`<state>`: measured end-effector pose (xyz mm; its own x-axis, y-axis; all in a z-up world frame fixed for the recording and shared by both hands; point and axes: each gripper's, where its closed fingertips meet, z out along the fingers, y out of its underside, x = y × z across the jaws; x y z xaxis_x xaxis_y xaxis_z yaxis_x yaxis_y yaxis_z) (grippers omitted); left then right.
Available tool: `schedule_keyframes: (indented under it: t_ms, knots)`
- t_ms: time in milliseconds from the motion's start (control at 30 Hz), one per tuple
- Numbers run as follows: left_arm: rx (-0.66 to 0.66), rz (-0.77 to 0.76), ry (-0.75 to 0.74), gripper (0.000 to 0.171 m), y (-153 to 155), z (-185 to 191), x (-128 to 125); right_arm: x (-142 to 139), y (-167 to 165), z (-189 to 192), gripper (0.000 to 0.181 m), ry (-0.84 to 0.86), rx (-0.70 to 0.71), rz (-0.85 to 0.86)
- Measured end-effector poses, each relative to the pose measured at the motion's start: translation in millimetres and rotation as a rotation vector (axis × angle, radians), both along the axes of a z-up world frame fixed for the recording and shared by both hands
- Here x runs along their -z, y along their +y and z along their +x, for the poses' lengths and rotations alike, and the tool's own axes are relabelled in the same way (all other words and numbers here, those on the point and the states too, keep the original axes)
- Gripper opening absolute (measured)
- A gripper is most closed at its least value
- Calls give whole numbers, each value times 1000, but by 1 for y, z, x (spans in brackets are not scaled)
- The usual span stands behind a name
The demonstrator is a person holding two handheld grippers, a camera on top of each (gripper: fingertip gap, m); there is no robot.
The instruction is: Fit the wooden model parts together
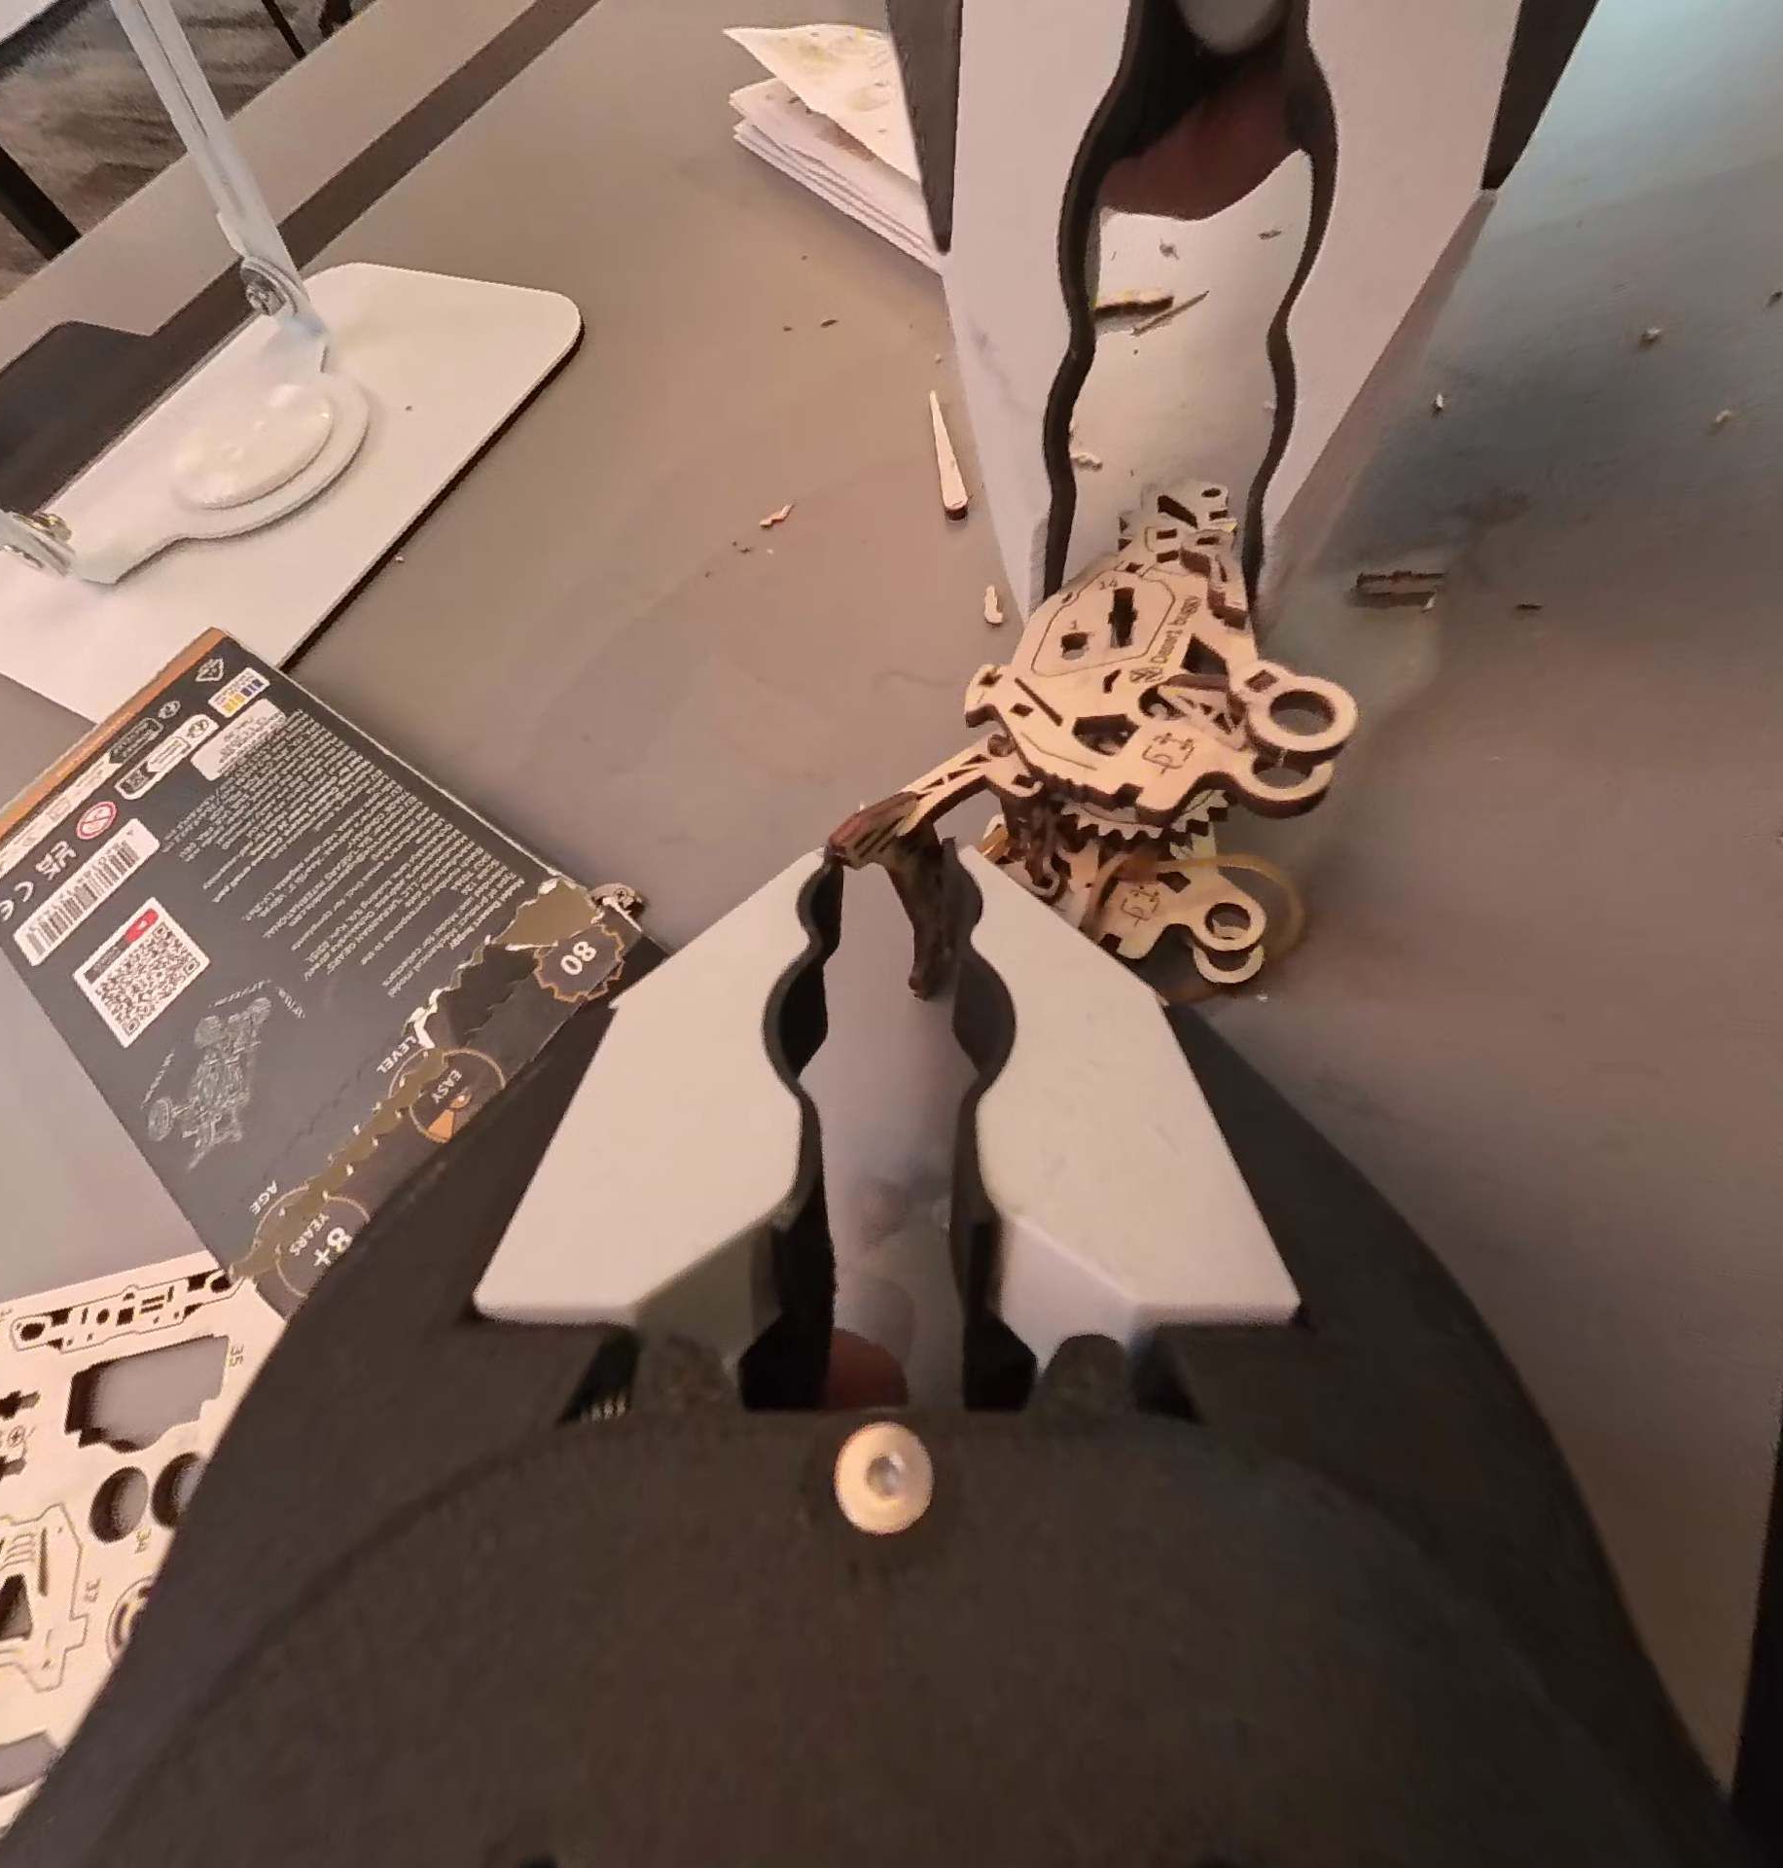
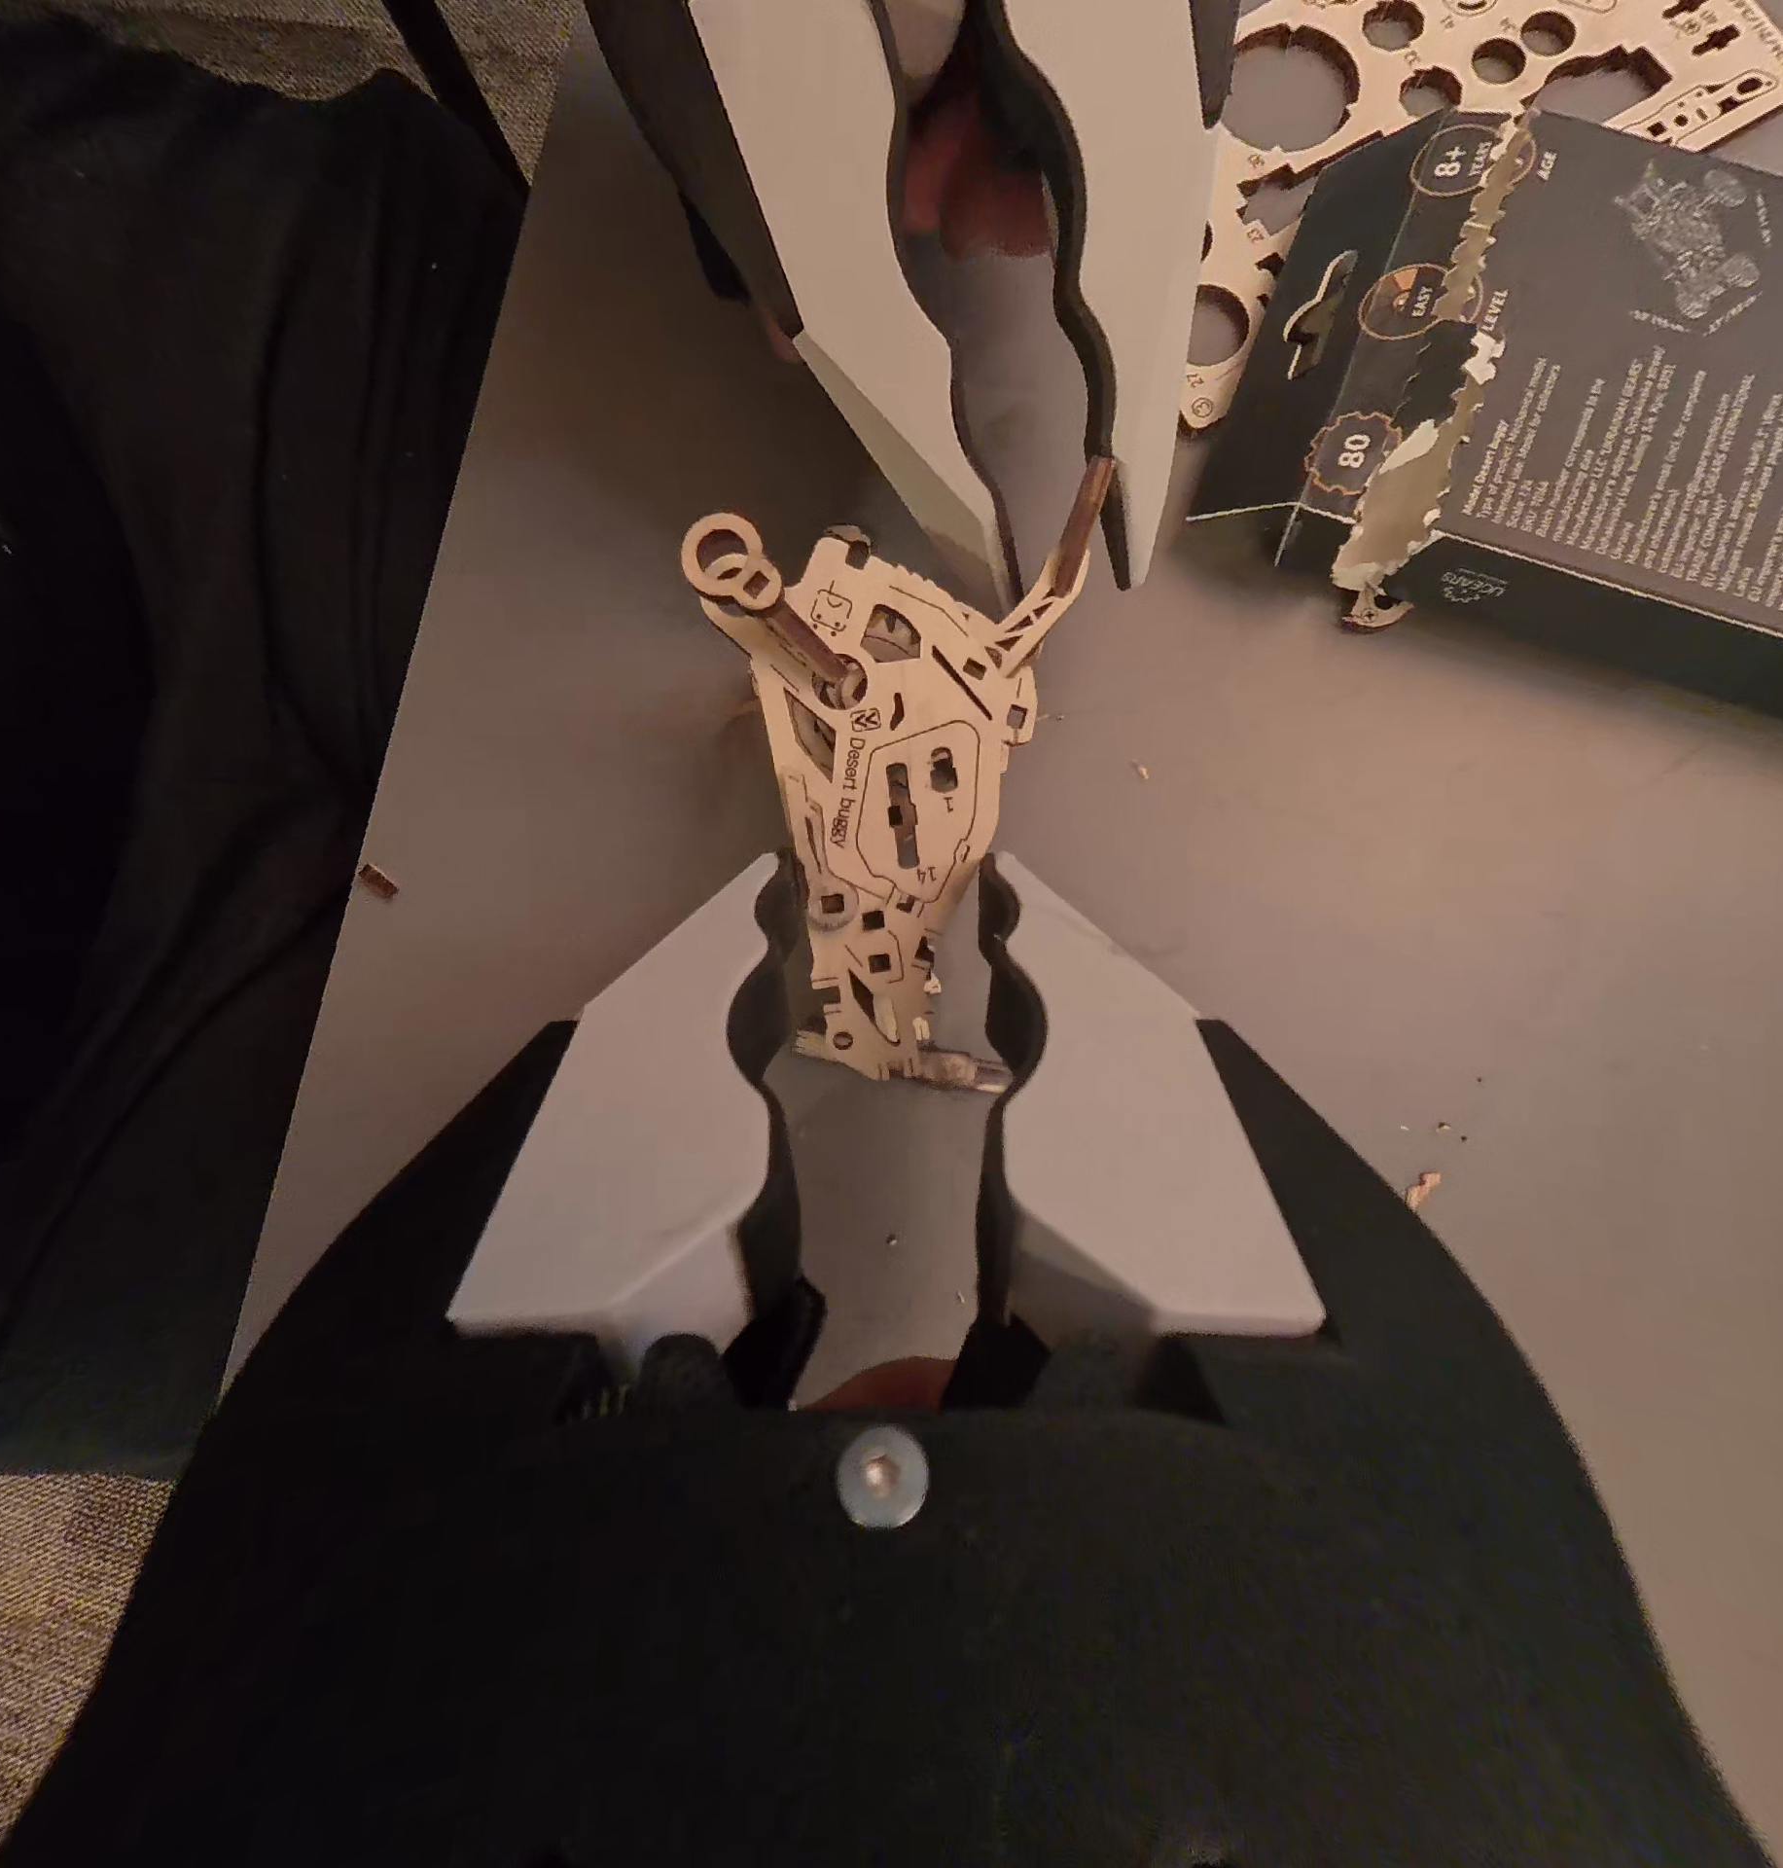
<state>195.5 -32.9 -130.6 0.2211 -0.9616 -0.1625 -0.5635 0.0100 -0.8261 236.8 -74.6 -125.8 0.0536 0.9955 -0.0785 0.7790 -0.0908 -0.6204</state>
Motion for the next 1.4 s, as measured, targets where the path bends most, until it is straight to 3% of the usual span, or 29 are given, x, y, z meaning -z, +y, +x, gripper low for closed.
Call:
schedule_keyframes:
  t_ms: [1400]
  knots:
    - [-17,-20,-37,12,3,0,-5,-6,-1,6,31,69,92,-52]
